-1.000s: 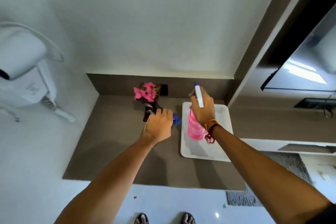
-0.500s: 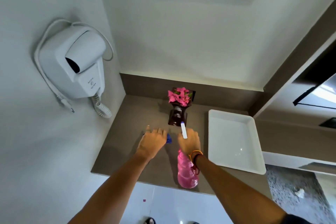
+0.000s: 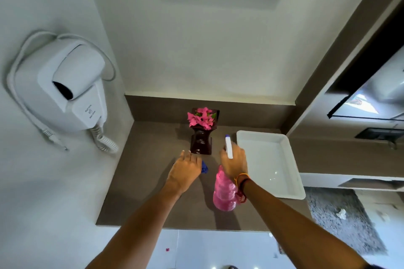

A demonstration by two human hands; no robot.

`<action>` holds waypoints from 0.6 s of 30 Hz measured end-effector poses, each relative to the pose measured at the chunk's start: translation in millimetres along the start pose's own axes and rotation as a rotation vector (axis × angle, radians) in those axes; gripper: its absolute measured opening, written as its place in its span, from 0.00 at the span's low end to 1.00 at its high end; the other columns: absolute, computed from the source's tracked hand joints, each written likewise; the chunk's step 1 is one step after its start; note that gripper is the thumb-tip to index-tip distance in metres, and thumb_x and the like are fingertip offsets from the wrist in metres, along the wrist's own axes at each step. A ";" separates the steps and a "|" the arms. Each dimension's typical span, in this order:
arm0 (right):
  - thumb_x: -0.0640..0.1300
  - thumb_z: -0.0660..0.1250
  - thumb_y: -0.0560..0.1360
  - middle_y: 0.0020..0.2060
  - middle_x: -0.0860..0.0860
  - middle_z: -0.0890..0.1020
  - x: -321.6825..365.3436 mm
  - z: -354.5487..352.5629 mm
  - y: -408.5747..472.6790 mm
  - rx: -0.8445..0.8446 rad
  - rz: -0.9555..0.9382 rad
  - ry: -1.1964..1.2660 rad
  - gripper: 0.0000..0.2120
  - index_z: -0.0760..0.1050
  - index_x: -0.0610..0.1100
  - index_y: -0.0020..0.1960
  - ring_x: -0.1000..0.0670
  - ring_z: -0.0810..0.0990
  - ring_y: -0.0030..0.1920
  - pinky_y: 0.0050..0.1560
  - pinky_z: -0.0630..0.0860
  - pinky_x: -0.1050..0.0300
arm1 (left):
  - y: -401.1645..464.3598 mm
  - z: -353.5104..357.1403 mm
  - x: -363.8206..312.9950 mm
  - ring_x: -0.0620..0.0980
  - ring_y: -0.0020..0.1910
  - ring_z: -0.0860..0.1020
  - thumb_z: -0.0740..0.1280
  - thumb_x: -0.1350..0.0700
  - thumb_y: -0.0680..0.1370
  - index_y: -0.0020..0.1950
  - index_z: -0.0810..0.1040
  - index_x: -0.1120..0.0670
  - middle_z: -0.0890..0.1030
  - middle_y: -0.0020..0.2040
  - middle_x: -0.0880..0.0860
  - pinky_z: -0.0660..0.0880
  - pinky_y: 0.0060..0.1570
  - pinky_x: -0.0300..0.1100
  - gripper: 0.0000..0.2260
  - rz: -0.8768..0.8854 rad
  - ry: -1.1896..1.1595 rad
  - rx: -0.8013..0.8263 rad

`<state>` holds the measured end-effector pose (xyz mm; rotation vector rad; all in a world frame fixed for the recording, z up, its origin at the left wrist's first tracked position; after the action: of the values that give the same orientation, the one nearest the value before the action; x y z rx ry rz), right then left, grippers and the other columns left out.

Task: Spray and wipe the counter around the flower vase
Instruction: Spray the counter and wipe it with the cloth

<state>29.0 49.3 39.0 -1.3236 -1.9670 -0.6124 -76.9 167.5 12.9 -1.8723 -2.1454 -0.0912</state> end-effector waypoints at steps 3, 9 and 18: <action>0.39 0.64 0.77 0.37 0.42 0.83 -2.3 -53.7 24.5 -0.147 -0.048 0.114 0.07 0.78 0.37 0.47 0.42 0.84 0.36 0.36 0.84 0.50 | 15.5 -8.3 -16.1 0.62 0.53 0.82 0.74 0.63 0.71 0.58 0.79 0.63 0.84 0.51 0.64 0.77 0.61 0.57 0.16 0.028 0.003 -0.019; 0.48 0.66 0.80 0.52 0.43 0.84 -48.5 -116.3 57.4 -0.118 -0.107 0.259 0.16 0.75 0.39 0.62 0.44 0.85 0.52 0.54 0.84 0.49 | 43.6 -8.2 -50.2 0.63 0.60 0.80 0.76 0.62 0.71 0.59 0.79 0.64 0.83 0.56 0.67 0.75 0.64 0.59 0.18 0.067 0.023 -0.030; 0.52 0.64 0.81 0.71 0.43 0.75 -134.4 -120.0 84.2 -0.059 0.130 0.293 0.29 0.62 0.42 0.78 0.43 0.76 0.68 0.70 0.71 0.48 | 61.7 -2.6 -75.7 0.64 0.62 0.79 0.78 0.62 0.68 0.60 0.79 0.65 0.81 0.59 0.68 0.74 0.65 0.59 0.22 0.025 0.058 0.017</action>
<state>173.9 -85.3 17.8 -1.3042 -1.6256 -0.7595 -7.6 103.7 -13.0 -1.8640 -2.0771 -0.1207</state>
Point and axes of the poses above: each hand's wrist, its own y-axis towards the middle knuckle, its own z-axis out of the palm, x = y × z, the point moved 6 cm from there along y, towards the middle knuckle
